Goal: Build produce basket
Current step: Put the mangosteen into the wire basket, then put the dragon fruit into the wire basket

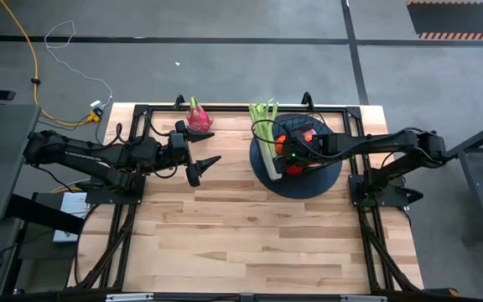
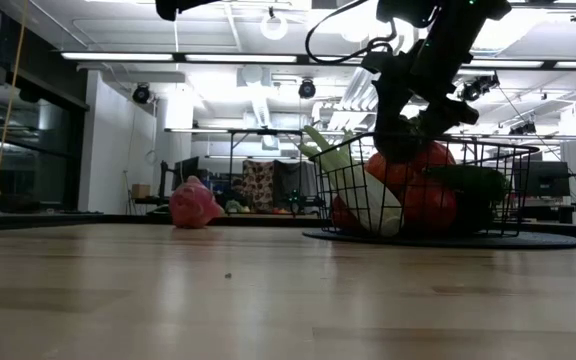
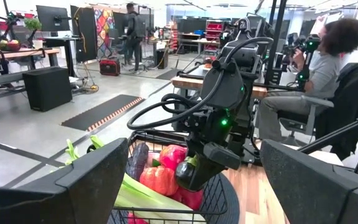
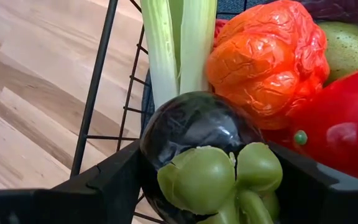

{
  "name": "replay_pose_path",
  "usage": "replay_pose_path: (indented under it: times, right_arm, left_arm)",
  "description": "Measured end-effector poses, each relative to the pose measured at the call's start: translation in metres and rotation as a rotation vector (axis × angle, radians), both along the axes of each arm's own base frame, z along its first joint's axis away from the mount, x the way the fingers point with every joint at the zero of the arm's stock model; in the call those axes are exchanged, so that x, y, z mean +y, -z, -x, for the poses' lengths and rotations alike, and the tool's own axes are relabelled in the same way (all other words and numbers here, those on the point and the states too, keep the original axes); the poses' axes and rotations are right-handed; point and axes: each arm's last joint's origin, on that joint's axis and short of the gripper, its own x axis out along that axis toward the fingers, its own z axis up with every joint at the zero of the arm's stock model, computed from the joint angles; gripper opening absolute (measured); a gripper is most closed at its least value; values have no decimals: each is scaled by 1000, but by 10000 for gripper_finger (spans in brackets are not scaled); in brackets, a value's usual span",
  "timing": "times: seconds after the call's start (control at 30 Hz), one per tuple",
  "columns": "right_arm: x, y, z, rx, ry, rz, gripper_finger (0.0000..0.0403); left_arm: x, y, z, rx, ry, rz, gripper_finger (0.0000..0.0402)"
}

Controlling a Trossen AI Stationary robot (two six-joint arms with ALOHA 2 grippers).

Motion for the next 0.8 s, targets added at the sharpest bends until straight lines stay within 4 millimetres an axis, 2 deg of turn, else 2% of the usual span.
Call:
replay_pose_path:
  times: [0.2,0.6,0.67,0.8]
  right_arm:
    - [0,0,0,1,-3,2,294]
    - [-2,-4,-1,-21,-37,26,395]
    - [-5,-15,-1,-35,-73,52,395]
    - [-4,-52,12,-118,-158,168,392]
  left_arm:
    - [0,0,0,0,0,0,352]
    - [0,0,0,0,0,0,352]
    - [0,0,0,0,0,0,352]
    - [0,0,0,4,0,-8,352]
